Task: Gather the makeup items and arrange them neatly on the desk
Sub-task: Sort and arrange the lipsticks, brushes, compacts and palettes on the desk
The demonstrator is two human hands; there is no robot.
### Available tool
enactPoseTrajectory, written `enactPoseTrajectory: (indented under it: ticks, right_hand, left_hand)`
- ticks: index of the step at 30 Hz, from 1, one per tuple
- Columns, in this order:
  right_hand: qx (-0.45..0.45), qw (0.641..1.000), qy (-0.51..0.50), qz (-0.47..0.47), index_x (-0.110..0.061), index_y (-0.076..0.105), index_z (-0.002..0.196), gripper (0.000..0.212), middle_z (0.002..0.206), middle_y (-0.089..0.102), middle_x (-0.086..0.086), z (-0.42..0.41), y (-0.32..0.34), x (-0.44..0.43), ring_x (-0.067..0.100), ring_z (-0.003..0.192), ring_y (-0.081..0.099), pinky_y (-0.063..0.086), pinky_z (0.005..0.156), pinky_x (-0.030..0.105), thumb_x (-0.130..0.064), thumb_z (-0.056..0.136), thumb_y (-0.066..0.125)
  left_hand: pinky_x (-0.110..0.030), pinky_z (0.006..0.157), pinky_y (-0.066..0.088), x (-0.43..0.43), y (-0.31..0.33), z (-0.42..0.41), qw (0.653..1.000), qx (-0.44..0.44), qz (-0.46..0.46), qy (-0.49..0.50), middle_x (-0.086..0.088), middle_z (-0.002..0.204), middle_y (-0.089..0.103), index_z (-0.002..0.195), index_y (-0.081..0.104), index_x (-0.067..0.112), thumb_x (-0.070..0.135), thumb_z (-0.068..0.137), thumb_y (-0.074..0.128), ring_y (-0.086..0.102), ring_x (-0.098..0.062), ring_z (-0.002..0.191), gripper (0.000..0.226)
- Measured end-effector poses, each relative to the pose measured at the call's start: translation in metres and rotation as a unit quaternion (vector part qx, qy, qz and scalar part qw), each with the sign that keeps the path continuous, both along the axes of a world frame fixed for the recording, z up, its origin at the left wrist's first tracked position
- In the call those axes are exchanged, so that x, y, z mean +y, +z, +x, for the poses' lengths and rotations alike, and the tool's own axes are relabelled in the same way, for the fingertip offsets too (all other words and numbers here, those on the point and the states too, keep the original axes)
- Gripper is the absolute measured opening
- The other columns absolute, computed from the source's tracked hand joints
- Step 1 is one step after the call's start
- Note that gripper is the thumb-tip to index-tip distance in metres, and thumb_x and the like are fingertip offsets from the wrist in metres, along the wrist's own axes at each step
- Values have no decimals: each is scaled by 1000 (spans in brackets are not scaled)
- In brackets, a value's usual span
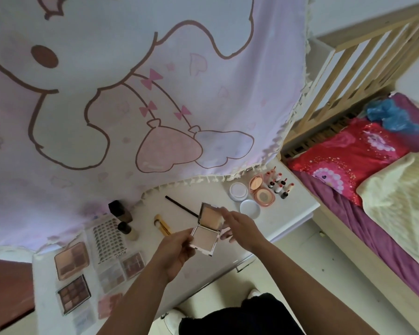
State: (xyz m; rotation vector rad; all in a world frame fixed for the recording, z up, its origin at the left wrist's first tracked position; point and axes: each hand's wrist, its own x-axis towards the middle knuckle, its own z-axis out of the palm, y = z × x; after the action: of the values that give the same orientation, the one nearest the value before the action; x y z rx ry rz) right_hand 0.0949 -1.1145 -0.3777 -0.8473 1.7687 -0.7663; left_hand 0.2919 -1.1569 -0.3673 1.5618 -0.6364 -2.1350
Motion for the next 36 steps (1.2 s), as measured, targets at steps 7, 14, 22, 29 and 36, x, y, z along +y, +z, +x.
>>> enactPoseTrajectory:
  ticks: [7, 14, 22, 29, 36]
  right_hand:
    - [193, 969, 120, 95, -23, 54, 136, 38, 134, 56, 3, -23, -66, -3, 19, 117, 58, 41, 102, 31, -28, 99, 51]
    - [254, 930, 259, 58, -28, 40, 147, 53, 136, 34, 13, -18, -104, -30, 32, 121, 50, 44, 101, 38, -25, 96, 54]
    - [171, 936, 309, -2, -21, 50, 141, 47, 126, 40, 13, 20, -122, -31, 33, 106, 55, 46, 95, 34, -13, 94, 50]
    - [87, 979, 170, 68, -18, 59, 135, 38, 118, 59, 10, -31, -120, -19, 25, 109, 59, 37, 92, 21, -15, 98, 50]
    - [-42, 990, -29, 133, -22, 62, 126, 33, 94, 68, -6, -69, -133, -1, 24, 99, 66, 51, 93, 42, -18, 93, 56]
  left_hand:
    - [-30, 68, 52, -25, -31, 4, 998, -32, -5, 61, -14, 85, 65, 98, 70, 3, -12, 89, 49, 54, -18, 71, 27]
    - [-28, 66, 53, -44, -58, -2, 986, -109, -8, 126, -13, 97, 72, 110, 69, 7, -10, 89, 53, 62, -20, 80, 32]
    - [-27, 67, 55, -65, -73, -33, 980, -153, -17, 129, -12, 98, 73, 107, 71, 6, -11, 87, 51, 66, -20, 83, 33]
    - [-26, 72, 57, -71, -91, -88, 987, -147, -4, 65, -11, 93, 71, 102, 69, 7, -15, 85, 53, 65, -20, 84, 32]
    - [-29, 70, 58, -60, -129, -131, 988, -154, -3, 14, -20, 107, 69, 113, 64, -4, -17, 81, 56, 67, -25, 88, 36]
